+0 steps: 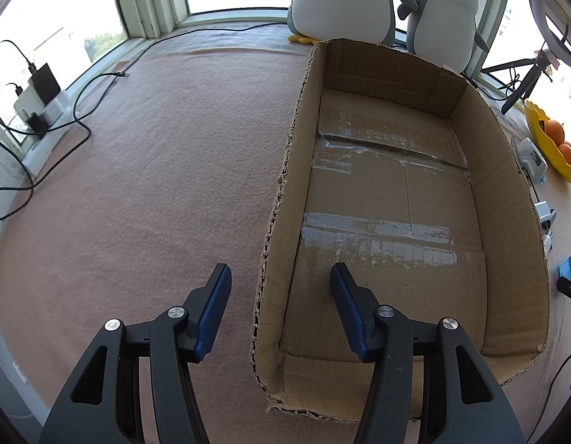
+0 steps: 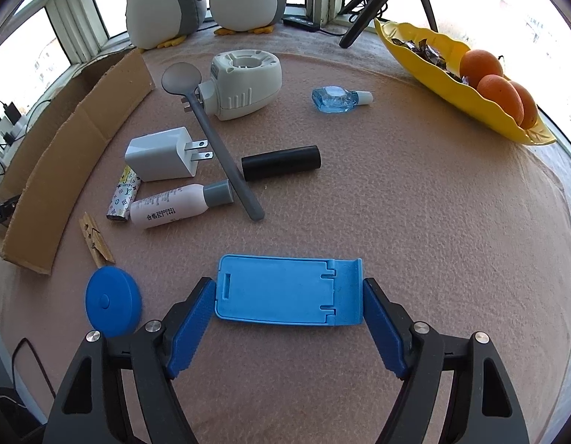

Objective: Organize rigid objects
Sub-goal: 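Close the right gripper on the blue phone stand and lift it, then carry the phone stand over the cardboard box and release it inside, then move the right tool back toward the blue round tape measure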

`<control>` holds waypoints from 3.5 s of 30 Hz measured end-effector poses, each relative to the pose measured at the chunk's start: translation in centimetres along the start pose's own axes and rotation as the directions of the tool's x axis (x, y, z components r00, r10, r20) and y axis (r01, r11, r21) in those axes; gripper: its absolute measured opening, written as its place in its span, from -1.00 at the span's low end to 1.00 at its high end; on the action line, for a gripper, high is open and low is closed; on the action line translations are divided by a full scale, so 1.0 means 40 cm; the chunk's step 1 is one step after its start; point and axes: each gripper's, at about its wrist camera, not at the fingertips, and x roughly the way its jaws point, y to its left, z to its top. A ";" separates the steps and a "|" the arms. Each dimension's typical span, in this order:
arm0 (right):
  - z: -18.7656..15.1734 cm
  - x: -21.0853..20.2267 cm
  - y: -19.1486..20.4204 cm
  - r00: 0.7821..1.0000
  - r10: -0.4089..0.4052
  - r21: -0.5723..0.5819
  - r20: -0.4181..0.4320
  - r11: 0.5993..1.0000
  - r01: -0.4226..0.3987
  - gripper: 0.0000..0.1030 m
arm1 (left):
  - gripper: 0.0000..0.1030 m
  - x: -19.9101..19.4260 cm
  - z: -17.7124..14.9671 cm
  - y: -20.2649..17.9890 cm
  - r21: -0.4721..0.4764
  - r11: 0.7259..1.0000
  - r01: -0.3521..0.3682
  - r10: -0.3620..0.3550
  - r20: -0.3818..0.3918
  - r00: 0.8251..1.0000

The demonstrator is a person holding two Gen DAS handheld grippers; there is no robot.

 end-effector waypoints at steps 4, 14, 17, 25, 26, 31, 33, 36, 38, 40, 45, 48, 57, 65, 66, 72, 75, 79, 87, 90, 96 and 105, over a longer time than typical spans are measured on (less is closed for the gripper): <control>0.011 -0.041 0.018 0.999 0.009 -0.001 0.039 1.000 -0.009 0.46 | 0.07 0.002 -0.001 0.003 -0.005 1.000 0.009 -0.009 0.000 1.000; 0.115 -0.155 0.204 0.982 0.113 -0.142 0.149 0.986 -0.092 0.46 | 0.07 0.004 -0.003 0.005 -0.010 1.000 0.021 -0.021 0.004 1.000; 0.146 -0.176 0.281 0.973 0.163 -0.202 0.163 0.971 -0.129 0.46 | 0.07 0.003 -0.004 0.003 -0.005 1.000 0.019 -0.019 0.007 1.000; 0.238 -0.128 0.465 0.962 0.230 -0.307 0.148 0.935 -0.176 0.46 | 0.07 0.003 -0.006 0.007 -0.010 1.000 0.028 -0.028 0.011 1.000; 0.249 -0.115 0.480 0.961 0.241 -0.311 0.137 0.931 -0.189 0.46 | 0.07 0.003 -0.006 0.006 -0.009 1.000 0.028 -0.028 0.013 1.000; 0.297 -0.041 0.554 0.965 0.247 -0.323 0.092 0.924 -0.206 0.46 | 0.07 0.003 -0.009 0.007 -0.011 0.999 0.030 -0.030 0.016 0.999; 0.306 -0.012 0.581 0.968 0.242 -0.339 0.072 0.918 -0.205 0.46 | 0.07 0.002 -0.010 0.007 -0.012 0.999 0.032 -0.032 0.017 0.999; 0.315 0.029 0.616 0.975 0.219 -0.358 0.043 0.914 -0.189 0.46 | 0.07 0.002 -0.010 0.008 -0.016 0.999 0.035 -0.035 0.017 0.999; 0.316 0.055 0.629 0.979 0.204 -0.363 0.024 0.914 -0.182 0.46 | 0.07 0.003 -0.010 0.010 -0.018 0.999 0.038 -0.038 0.015 0.999; 0.315 0.075 0.637 0.981 0.195 -0.367 0.008 0.913 -0.178 0.46 | 0.07 0.003 -0.010 0.010 -0.019 0.999 0.039 -0.039 0.015 0.999; 0.315 0.090 0.638 0.982 0.191 -0.358 -0.008 0.916 -0.181 0.47 | 0.07 0.003 -0.011 0.011 -0.019 0.999 0.038 -0.038 0.015 0.999; 0.322 0.087 0.627 0.976 0.216 -0.331 -0.016 0.920 -0.209 0.47 | 0.07 0.003 -0.011 0.013 -0.022 0.999 0.038 -0.038 0.014 0.999; 0.316 -0.002 0.567 0.964 0.266 -0.264 0.024 0.931 -0.251 0.47 | 0.07 0.002 -0.011 0.016 -0.022 0.999 0.041 -0.041 0.014 0.999; 0.248 -0.220 0.414 0.965 0.222 -0.186 0.140 0.963 -0.195 0.47 | 0.07 0.000 -0.010 0.010 -0.009 0.999 0.033 -0.033 0.021 0.999; 0.239 -0.245 0.391 0.966 0.211 -0.171 0.151 0.968 -0.184 0.47 | 0.07 0.000 -0.010 0.009 -0.007 0.999 0.032 -0.032 0.021 0.999; 0.178 -0.382 0.264 0.970 0.122 -0.101 0.209 0.990 -0.102 0.47 | 0.07 0.002 -0.005 0.003 0.011 1.000 0.028 -0.029 0.023 0.999; 0.147 -0.440 0.208 0.971 0.079 -0.069 0.226 0.996 -0.065 0.47 | 0.07 0.004 -0.003 0.001 0.017 1.000 0.026 -0.027 0.022 0.999; 0.102 -0.471 0.160 0.973 0.039 -0.038 0.227 0.999 -0.032 0.47 | 0.07 0.004 -0.002 -0.002 0.022 1.000 0.022 -0.022 0.023 0.999; 0.013 -0.397 0.155 0.974 0.033 -0.052 0.224 0.998 -0.022 0.47 | 0.07 0.004 -0.003 -0.007 0.033 0.999 0.017 -0.017 0.022 1.000; -0.010 -0.345 0.168 0.975 0.044 -0.077 0.217 0.997 -0.028 0.47 | 0.07 0.004 -0.002 -0.011 0.036 0.999 0.011 -0.012 0.021 1.000; -0.038 -0.223 0.218 0.989 0.052 -0.152 0.139 0.988 -0.030 0.47 | 0.08 0.004 -0.003 -0.012 0.032 0.999 0.006 -0.006 0.022 1.000; -0.040 -0.084 0.275 0.997 0.074 -0.238 0.015 0.969 -0.068 0.47 | 0.08 0.003 -0.004 -0.010 0.021 1.000 0.002 -0.003 0.021 1.000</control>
